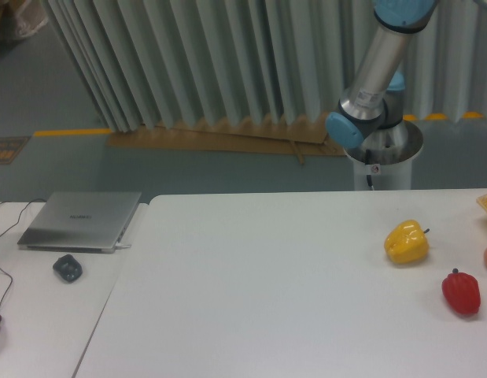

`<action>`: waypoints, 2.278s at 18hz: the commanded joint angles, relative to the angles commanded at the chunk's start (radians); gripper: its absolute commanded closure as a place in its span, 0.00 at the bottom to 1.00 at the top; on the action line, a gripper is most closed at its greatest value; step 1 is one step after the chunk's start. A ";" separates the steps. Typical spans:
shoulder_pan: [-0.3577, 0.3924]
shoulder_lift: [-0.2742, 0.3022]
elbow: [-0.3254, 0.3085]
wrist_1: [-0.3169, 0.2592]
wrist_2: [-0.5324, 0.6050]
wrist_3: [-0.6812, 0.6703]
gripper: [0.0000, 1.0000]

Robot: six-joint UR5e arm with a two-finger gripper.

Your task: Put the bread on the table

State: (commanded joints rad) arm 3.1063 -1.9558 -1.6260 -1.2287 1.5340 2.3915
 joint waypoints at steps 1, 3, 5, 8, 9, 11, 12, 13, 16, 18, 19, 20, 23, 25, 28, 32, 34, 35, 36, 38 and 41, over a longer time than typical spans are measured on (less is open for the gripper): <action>-0.003 0.002 0.002 0.000 0.000 0.000 0.52; -0.006 0.003 0.003 0.000 0.002 -0.008 0.55; -0.009 0.003 0.003 0.000 0.000 -0.009 0.58; -0.024 0.006 0.006 -0.002 0.003 -0.012 0.58; -0.028 0.012 0.006 -0.002 0.005 -0.012 0.58; -0.038 0.020 0.008 -0.005 0.006 -0.015 0.58; -0.040 0.029 0.011 -0.008 0.006 -0.015 0.58; -0.041 0.035 0.012 -0.011 0.008 -0.015 0.58; -0.057 0.055 0.012 -0.017 0.008 -0.015 0.58; -0.061 0.060 0.017 -0.028 0.008 -0.015 0.58; -0.064 0.060 0.021 -0.031 0.006 -0.012 0.58; -0.072 0.061 0.028 -0.035 0.006 -0.012 0.58; -0.097 0.086 0.035 -0.055 0.006 -0.015 0.58; -0.104 0.100 0.057 -0.101 0.000 -0.015 0.58; -0.121 0.118 0.072 -0.140 0.002 -0.052 0.58; -0.170 0.130 0.072 -0.144 0.002 -0.132 0.57; -0.195 0.138 0.072 -0.144 0.002 -0.156 0.57; -0.207 0.140 0.072 -0.144 0.002 -0.169 0.57; -0.222 0.140 0.072 -0.144 0.002 -0.189 0.57; -0.259 0.146 0.072 -0.141 0.003 -0.257 0.57; -0.308 0.150 0.072 -0.137 0.005 -0.334 0.57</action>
State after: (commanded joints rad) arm 2.7981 -1.8055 -1.5539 -1.3653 1.5386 2.0573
